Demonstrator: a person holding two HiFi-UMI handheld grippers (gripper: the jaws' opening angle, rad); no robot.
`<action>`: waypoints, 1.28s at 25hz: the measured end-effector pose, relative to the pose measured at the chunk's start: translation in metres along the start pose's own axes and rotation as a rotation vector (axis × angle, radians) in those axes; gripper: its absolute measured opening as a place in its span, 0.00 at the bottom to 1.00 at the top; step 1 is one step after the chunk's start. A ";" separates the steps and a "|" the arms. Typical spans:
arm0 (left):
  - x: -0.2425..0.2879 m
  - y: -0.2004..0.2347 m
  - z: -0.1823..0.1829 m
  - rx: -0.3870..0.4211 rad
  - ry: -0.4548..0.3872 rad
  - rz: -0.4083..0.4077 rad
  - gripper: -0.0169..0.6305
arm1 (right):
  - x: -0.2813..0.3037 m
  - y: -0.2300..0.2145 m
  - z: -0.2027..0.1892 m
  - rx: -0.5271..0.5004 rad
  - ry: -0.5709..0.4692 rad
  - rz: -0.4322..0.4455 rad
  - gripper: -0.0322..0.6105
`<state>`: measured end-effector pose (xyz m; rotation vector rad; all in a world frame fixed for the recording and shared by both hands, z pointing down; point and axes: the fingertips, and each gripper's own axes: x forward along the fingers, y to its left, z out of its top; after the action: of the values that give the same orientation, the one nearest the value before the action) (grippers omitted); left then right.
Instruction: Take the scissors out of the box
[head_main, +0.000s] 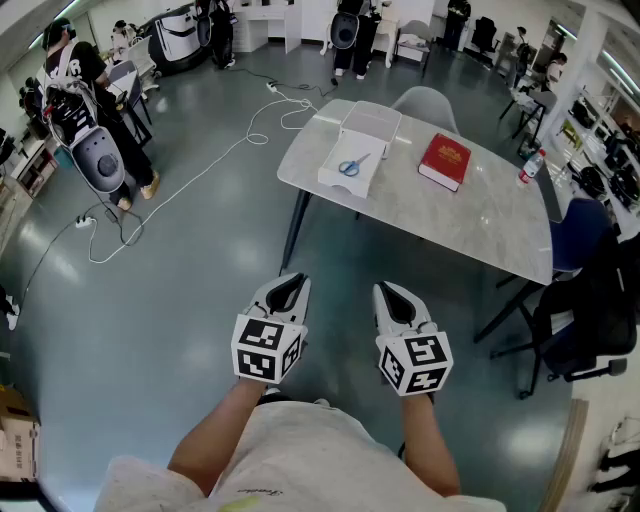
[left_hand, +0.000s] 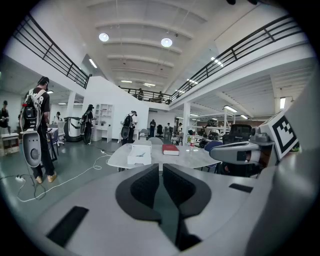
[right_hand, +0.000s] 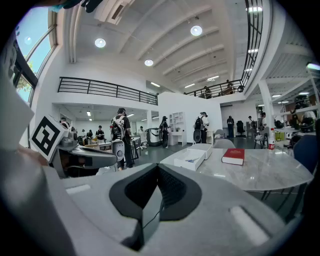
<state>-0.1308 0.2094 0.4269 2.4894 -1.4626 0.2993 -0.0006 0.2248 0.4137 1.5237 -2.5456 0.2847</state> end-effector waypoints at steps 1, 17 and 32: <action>0.001 -0.001 0.000 0.000 0.001 0.000 0.07 | 0.000 -0.001 0.000 0.003 -0.002 -0.001 0.06; 0.019 0.008 0.001 -0.020 0.009 0.006 0.07 | 0.014 -0.012 0.000 0.012 0.003 0.017 0.06; 0.119 0.034 0.023 -0.022 0.023 -0.046 0.08 | 0.081 -0.079 0.014 0.013 0.021 -0.032 0.06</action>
<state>-0.1028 0.0881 0.4431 2.4901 -1.3903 0.3002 0.0310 0.1157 0.4254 1.5566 -2.5054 0.3122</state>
